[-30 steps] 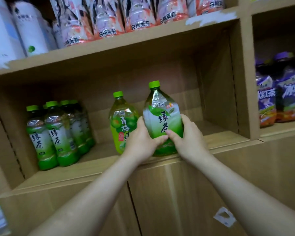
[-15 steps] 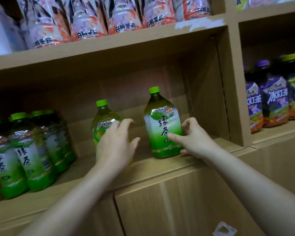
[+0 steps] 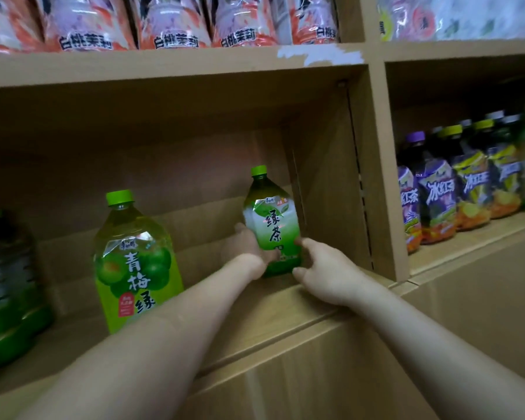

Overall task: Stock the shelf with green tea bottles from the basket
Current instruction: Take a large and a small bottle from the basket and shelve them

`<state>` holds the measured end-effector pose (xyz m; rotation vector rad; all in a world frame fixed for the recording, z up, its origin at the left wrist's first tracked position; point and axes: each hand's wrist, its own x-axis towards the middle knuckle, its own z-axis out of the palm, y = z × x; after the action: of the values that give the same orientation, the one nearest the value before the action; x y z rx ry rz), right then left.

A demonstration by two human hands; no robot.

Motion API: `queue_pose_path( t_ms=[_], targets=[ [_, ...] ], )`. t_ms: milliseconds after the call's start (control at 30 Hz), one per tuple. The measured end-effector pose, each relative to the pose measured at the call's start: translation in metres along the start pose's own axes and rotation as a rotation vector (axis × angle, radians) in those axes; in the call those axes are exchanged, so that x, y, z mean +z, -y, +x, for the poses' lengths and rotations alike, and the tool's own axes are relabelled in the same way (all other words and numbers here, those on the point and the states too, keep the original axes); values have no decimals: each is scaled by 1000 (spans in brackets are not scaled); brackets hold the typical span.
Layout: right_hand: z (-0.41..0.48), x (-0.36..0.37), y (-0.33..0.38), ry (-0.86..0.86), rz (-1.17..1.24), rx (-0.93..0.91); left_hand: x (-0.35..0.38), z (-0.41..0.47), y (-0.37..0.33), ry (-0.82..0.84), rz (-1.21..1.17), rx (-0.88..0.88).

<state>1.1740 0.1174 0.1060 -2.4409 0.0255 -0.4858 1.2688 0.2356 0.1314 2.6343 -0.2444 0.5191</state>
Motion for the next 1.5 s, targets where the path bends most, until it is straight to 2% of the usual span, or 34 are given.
queue_pose_path(
  t_ms=[167,333,433,533,633,700,733,800,867,933,1000,1067,1133,1200,1267,1400,1500],
  targets=[
    [6,-12,-20,58,-66,34,25,33,-16,-6,4,26],
    [21,-20,-32,141,-46,75,39,54,-33,-6,-42,-22],
    [36,-18,-33,110,-83,102,40,60,-38,0,-44,-19],
    [40,-9,-31,136,-249,104,39,56,-36,29,-49,-16],
    [38,-7,-32,105,-251,114,31,44,-36,135,36,27],
    [36,-8,-32,59,-244,109,8,20,-42,148,81,99],
    [35,-7,-31,36,-246,96,-11,1,-44,90,127,184],
    [32,-5,-22,-3,-226,47,-55,-45,-35,-154,264,393],
    [27,1,-2,11,-95,-40,-95,-78,-6,-385,309,525],
    [22,12,25,98,198,-124,-124,-96,33,-479,276,467],
    [15,27,53,216,455,-157,-137,-104,73,-536,229,311],
    [9,43,76,319,614,-133,-139,-105,108,-531,114,134],
    [7,58,93,398,742,-104,-132,-103,132,-387,-96,-68],
    [6,71,104,430,801,-99,-124,-102,148,-174,-264,-197],
    [9,76,112,399,798,-98,-121,-99,157,-81,-324,-194],
    [17,74,126,360,862,9,-120,-93,164,-83,-458,-123],
    [18,80,137,310,874,78,-121,-89,168,-50,-710,-151]
  ],
)
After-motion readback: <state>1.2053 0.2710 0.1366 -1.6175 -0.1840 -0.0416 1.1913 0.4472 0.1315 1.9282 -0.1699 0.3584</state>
